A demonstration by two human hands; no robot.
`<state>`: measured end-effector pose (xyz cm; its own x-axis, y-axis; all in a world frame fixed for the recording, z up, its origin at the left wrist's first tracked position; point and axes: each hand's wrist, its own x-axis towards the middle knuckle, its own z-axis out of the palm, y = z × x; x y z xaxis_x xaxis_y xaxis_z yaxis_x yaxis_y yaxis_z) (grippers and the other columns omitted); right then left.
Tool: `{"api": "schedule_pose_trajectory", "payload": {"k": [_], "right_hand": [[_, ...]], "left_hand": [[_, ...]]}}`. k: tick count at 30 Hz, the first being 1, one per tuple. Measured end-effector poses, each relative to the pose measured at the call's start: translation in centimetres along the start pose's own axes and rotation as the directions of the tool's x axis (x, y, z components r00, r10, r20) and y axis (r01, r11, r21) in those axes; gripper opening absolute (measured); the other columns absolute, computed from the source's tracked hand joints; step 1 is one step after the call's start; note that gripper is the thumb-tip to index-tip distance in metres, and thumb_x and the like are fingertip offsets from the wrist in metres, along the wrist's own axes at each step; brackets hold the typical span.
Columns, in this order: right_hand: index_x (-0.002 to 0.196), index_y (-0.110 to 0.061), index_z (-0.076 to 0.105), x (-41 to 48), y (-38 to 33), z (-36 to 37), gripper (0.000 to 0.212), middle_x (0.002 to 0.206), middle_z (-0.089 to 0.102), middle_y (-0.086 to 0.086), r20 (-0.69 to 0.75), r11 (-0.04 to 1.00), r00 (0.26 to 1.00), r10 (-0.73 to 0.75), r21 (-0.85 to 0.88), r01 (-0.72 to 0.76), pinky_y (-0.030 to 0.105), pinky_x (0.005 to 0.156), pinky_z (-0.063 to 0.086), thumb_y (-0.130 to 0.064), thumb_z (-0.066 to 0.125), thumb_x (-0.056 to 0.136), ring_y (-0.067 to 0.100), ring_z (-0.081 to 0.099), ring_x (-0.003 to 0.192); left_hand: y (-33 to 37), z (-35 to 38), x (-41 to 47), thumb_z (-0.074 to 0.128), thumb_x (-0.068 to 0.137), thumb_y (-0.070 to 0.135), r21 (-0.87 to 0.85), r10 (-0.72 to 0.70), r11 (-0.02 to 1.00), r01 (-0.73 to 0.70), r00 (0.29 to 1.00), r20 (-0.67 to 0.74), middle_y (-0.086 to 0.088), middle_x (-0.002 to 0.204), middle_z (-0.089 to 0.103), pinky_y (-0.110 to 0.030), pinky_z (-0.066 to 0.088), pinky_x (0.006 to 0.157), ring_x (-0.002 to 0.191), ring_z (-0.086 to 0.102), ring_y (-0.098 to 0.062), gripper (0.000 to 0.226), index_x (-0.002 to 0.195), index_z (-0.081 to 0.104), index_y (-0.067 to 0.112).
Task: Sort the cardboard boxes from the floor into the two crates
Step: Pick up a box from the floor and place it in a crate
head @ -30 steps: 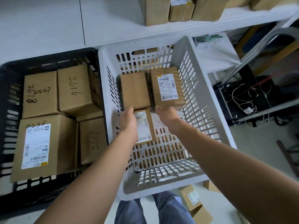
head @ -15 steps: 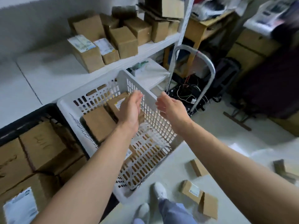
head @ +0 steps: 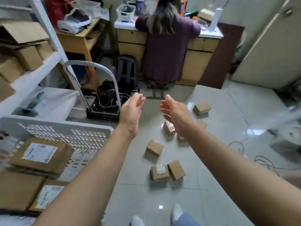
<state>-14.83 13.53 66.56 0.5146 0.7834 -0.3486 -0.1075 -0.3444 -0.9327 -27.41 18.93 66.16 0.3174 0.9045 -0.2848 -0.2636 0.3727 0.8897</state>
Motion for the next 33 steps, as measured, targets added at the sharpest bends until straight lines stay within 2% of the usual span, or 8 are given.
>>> {"api": "schedule_pose_trajectory", "payload": {"k": [7,12,15,17,20,24,28,33], "right_hand": [[0.088,-0.018,0.064,1.7,2.7,-11.2,0.032,0.101,0.068,0.001,-0.179,0.993,0.979,0.099,0.084,-0.085,0.039,0.097,0.048,-0.045,0.048,0.096,0.02,0.063,0.102],[0.084,-0.014,0.063,4.3,3.9,-19.2,0.033,0.095,0.065,0.005,-0.239,0.98,0.958,0.158,0.154,-0.123,0.037,0.088,0.047,-0.042,0.049,0.096,0.021,0.06,0.092],[0.081,-0.013,0.061,6.7,4.9,-23.5,0.032,0.088,0.061,0.004,-0.23,0.971,0.955,0.19,0.189,-0.148,0.044,0.094,0.048,-0.039,0.05,0.096,0.021,0.056,0.087],[0.08,-0.013,0.061,8.2,6.0,-25.6,0.032,0.089,0.061,0.004,-0.21,0.969,0.955,0.21,0.172,-0.176,0.043,0.094,0.049,-0.039,0.05,0.096,0.021,0.056,0.086],[0.08,-0.015,0.06,10.0,8.6,-27.4,0.029,0.089,0.061,0.004,-0.185,0.961,0.946,0.266,0.12,-0.247,0.032,0.081,0.045,-0.038,0.05,0.094,0.019,0.056,0.084],[0.077,-0.016,0.059,11.7,13.0,-28.2,0.028,0.081,0.058,0.001,-0.157,0.924,0.911,0.381,0.072,-0.375,0.031,0.078,0.039,-0.038,0.05,0.091,0.018,0.051,0.081],[0.085,-0.014,0.06,13.6,18.6,-28.0,0.03,0.089,0.06,0.003,-0.178,0.864,0.846,0.503,0.106,-0.492,0.034,0.088,0.049,-0.04,0.049,0.093,0.017,0.055,0.085],[0.09,-0.012,0.058,17.1,28.1,-26.8,0.029,0.091,0.058,0.004,-0.189,0.768,0.745,0.64,0.188,-0.612,0.038,0.095,0.049,-0.039,0.047,0.093,0.017,0.054,0.085]], "left_hand": [[-5.3,9.8,1.1,0.042,0.099,0.03,0.079,-0.116,0.991,0.107,0.985,0.128,-0.007,0.116,0.063,-0.02,0.038,0.081,0.105,0.058,-0.009,0.034,0.116,0.06,0.007],[-8.8,16.4,2.7,0.043,0.098,0.032,0.144,-0.162,0.979,0.141,0.976,0.147,-0.003,0.111,0.064,-0.028,0.034,0.095,0.112,0.057,-0.013,0.027,0.105,0.062,0.014],[-11.3,19.8,3.9,0.044,0.097,0.033,0.144,-0.179,0.976,0.161,0.976,0.124,-0.002,0.108,0.065,-0.028,0.037,0.093,0.108,0.058,-0.013,0.026,0.099,0.064,0.017],[-13.3,21.4,4.7,0.044,0.097,0.034,0.133,-0.199,0.974,0.185,0.974,0.104,-0.002,0.107,0.065,-0.026,0.039,0.087,0.107,0.059,-0.012,0.026,0.099,0.064,0.016],[-16.6,22.4,5.7,0.044,0.098,0.033,0.133,-0.239,0.964,0.23,0.97,0.051,-0.003,0.107,0.064,-0.022,0.041,0.077,0.103,0.059,-0.012,0.026,0.097,0.063,0.016],[-20.7,21.9,7.1,0.044,0.098,0.033,0.131,-0.314,0.941,0.313,0.949,-0.012,-0.002,0.098,0.065,-0.019,0.04,0.074,0.095,0.061,-0.01,0.026,0.091,0.062,0.016],[-25.7,20.6,9.8,0.042,0.098,0.034,0.232,-0.396,0.89,0.393,0.918,-0.036,-0.003,0.098,0.062,-0.023,0.035,0.075,0.098,0.057,-0.014,0.027,0.087,0.061,0.019],[-35.0,17.6,14.5,0.042,0.097,0.037,0.406,-0.47,0.798,0.446,0.882,-0.046,-0.001,0.09,0.062,-0.034,0.038,0.089,0.097,0.058,-0.019,0.028,0.086,0.059,0.019]]}}
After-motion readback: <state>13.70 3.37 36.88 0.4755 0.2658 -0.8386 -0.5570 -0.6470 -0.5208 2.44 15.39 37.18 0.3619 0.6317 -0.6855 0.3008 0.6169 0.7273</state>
